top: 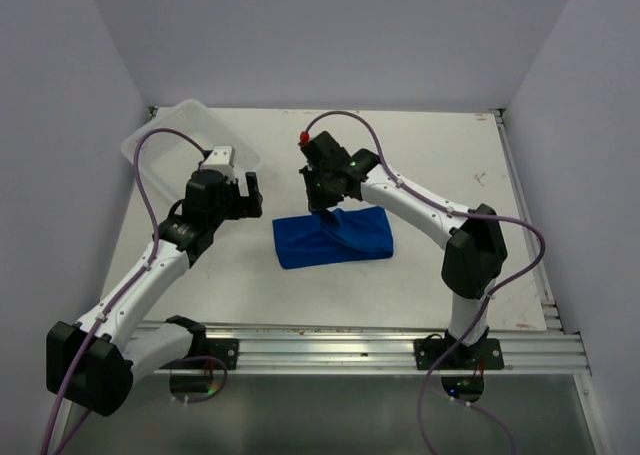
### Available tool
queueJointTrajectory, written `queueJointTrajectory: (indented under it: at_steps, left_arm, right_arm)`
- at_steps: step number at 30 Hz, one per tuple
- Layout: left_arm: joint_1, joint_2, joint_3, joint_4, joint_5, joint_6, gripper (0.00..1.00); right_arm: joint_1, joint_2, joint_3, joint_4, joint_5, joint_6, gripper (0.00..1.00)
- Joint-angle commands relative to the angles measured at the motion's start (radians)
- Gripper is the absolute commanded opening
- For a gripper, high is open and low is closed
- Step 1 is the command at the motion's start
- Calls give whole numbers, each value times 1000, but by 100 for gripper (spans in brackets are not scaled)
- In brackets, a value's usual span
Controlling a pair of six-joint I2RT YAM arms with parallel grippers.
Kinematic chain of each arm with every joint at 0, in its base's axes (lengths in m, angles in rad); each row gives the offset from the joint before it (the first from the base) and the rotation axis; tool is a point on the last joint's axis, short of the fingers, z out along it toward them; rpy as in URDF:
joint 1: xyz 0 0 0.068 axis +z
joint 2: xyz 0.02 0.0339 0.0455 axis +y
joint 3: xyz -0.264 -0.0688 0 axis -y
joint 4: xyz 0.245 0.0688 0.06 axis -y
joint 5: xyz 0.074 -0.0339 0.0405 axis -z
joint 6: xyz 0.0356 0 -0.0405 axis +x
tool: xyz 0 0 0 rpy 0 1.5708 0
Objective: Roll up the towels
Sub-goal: Fold the towel
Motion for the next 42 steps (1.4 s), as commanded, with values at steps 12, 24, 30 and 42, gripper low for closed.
queueJointTrajectory:
  at_steps: [12, 24, 30, 42]
  left_arm:
    - [4, -18, -5, 25, -1, 23, 100]
    - [4, -18, -6, 25, 1, 23, 100]
    - [4, -20, -5, 25, 4, 23, 100]
    - [4, -23, -6, 25, 5, 22, 100]
  right_arm:
    - [6, -53, 34, 75, 64, 68, 0]
    - [38, 25, -20, 169, -5, 117, 0]
    - [65, 42, -27, 170, -19, 122, 0]
    - [111, 83, -99, 207, -74, 145, 14]
